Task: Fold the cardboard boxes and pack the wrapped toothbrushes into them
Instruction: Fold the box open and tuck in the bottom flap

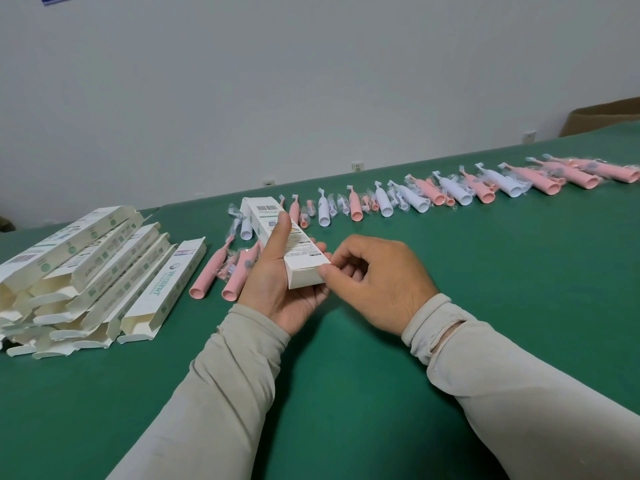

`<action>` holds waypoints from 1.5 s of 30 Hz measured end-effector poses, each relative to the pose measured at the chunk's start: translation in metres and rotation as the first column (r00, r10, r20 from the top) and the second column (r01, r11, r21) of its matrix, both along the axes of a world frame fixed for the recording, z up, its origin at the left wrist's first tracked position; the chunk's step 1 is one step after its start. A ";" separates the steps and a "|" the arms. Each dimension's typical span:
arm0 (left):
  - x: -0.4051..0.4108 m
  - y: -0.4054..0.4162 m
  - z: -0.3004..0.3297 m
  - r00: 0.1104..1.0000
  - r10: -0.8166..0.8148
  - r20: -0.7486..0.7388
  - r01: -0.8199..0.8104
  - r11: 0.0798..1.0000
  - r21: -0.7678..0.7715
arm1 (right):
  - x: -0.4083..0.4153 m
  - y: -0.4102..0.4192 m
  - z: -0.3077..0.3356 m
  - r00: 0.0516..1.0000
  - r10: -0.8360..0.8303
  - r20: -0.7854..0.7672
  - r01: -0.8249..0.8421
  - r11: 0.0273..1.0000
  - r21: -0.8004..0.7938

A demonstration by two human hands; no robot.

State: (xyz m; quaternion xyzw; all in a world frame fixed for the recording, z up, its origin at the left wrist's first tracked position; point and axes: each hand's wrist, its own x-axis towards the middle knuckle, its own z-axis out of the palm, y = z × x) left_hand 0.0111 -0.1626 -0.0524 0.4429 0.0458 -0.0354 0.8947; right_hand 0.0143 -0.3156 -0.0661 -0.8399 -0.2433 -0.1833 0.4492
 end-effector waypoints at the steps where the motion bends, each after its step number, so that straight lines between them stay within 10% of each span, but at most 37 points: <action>1: 0.001 0.000 -0.001 1.000 0.006 0.004 -0.006 1.000 -0.011 | 0.000 0.000 0.000 1.000 0.002 -0.022 -0.002 1.000 0.001; 13: 0.004 -0.006 -0.006 0.998 0.057 -0.033 -0.059 0.997 -0.048 | -0.002 0.002 0.001 0.996 -0.086 0.013 0.087 0.989 -0.122; 16: 0.002 -0.005 -0.003 0.983 0.174 0.067 -0.184 0.957 0.226 | 0.002 0.000 -0.001 0.995 -0.051 -0.089 0.056 0.997 0.056; 19: -0.009 0.004 -0.003 0.902 0.227 0.368 -0.432 0.515 0.741 | 0.008 -0.006 0.002 0.981 -0.047 -0.190 0.107 0.940 0.323; 24: -0.014 0.034 0.005 0.792 0.048 0.608 -0.589 -0.199 0.783 | 0.019 -0.018 0.014 0.975 -0.006 -0.224 0.149 0.762 0.630; 26: -0.016 0.043 0.007 0.767 0.018 0.641 -0.597 -0.343 0.725 | 0.021 -0.020 0.016 0.984 -0.025 -0.177 0.136 0.749 0.649; 33: -0.017 0.060 -0.008 0.832 -0.003 0.555 -0.542 -0.224 0.810 | 0.019 -0.022 0.011 0.939 -0.075 0.335 0.054 0.996 0.072; 45: -0.022 0.068 -0.017 0.844 -0.076 0.531 -0.532 0.013 0.847 | 0.019 -0.030 0.015 0.974 0.200 -0.102 -0.177 0.964 0.201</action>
